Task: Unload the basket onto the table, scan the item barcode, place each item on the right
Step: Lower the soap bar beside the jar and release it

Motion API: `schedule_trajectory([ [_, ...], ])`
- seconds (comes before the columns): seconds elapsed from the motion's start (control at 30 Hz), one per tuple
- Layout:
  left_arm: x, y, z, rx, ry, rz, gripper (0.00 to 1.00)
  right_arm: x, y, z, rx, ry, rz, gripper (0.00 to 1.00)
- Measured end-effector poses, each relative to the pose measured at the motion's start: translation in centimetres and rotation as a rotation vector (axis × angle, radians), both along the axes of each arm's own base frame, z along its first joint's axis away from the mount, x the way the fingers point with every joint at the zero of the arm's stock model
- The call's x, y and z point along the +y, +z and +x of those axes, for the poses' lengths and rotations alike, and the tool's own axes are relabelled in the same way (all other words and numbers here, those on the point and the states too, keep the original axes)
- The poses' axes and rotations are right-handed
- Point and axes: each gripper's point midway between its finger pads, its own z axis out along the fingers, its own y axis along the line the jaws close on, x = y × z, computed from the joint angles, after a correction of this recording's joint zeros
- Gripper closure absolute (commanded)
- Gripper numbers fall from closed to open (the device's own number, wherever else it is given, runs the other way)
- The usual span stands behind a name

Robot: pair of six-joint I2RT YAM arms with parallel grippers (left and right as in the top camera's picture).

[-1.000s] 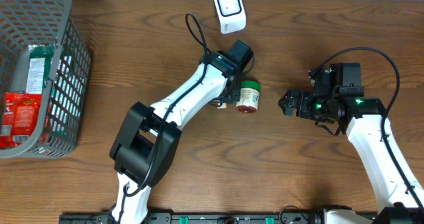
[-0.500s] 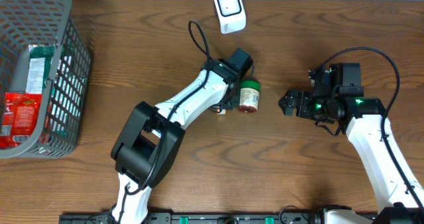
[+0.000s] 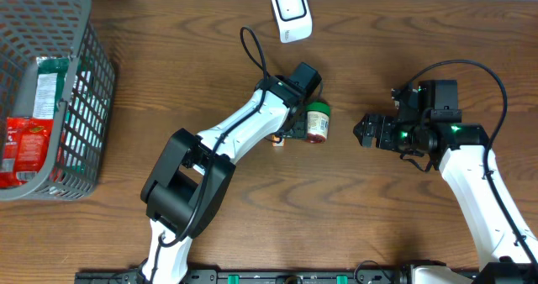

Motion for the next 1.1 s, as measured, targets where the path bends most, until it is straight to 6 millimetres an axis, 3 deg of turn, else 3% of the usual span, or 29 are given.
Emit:
schedule_trajectory([
  [0.3,0.5,0.6,0.8,-0.010,-0.010,0.000,0.25,0.0,0.0,0.0,0.001,0.000,0.000,0.01],
  [0.63,3.7,6.5,3.4,-0.111,0.060,-0.060,0.26,0.0,0.0,0.0,0.000,0.000,0.000,0.01],
  [1.1,0.3,4.5,0.9,-0.079,-0.027,-0.121,0.26,0.0,0.0,0.0,0.000,0.000,0.000,0.01],
])
